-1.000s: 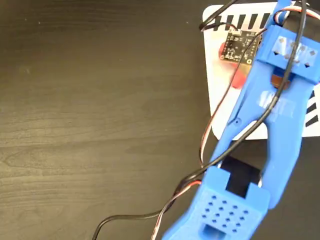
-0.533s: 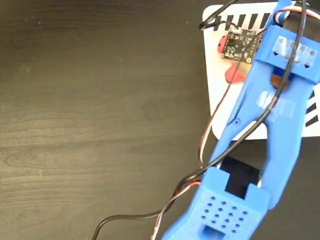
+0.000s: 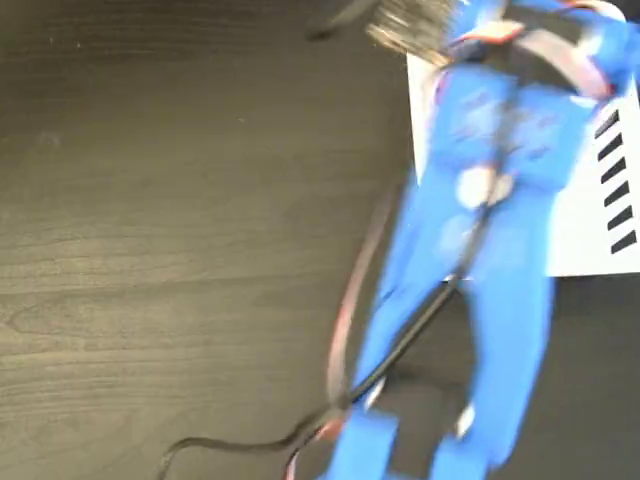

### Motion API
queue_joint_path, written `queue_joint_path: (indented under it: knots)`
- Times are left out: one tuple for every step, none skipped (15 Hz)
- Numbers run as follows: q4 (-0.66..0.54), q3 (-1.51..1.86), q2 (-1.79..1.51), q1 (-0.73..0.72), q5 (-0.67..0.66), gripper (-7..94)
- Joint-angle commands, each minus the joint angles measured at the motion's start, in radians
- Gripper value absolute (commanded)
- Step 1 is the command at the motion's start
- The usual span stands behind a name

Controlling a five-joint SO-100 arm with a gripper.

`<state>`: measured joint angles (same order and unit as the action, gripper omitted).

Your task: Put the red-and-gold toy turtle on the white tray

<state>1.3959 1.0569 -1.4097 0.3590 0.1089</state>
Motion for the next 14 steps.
queue_joint_path:
  knots:
    - [-0.196,0.233,-0.316,-0.156,0.054,0]
    - [-0.279,0.353,-0.407,-0.229,0.064,0]
    - [-0.377,0.482,-0.494,-0.299,0.067,0]
    - [-0.476,0.615,-0.572,-0.354,0.061,0]
    - [-0.575,0.767,-0.653,-0.4,0.044,0]
    - [-0.67,0.933,-0.736,-0.437,0.02,0]
    - [-0.761,1.114,-0.828,-0.462,-0.014,0]
    - [-0.83,1.281,-0.928,-0.472,-0.043,0]
    - [-0.848,1.413,-1.02,-0.474,-0.061,0]
    - [-0.825,1.513,-1.109,-0.46,-0.074,0]
    - [-0.726,1.566,-1.201,-0.44,-0.072,0]
    - [-0.627,1.614,-1.285,-0.422,-0.074,0]
    - [-0.552,1.667,-1.368,-0.414,-0.077,0]
    - [-0.512,1.723,-1.436,-0.41,-0.078,0]
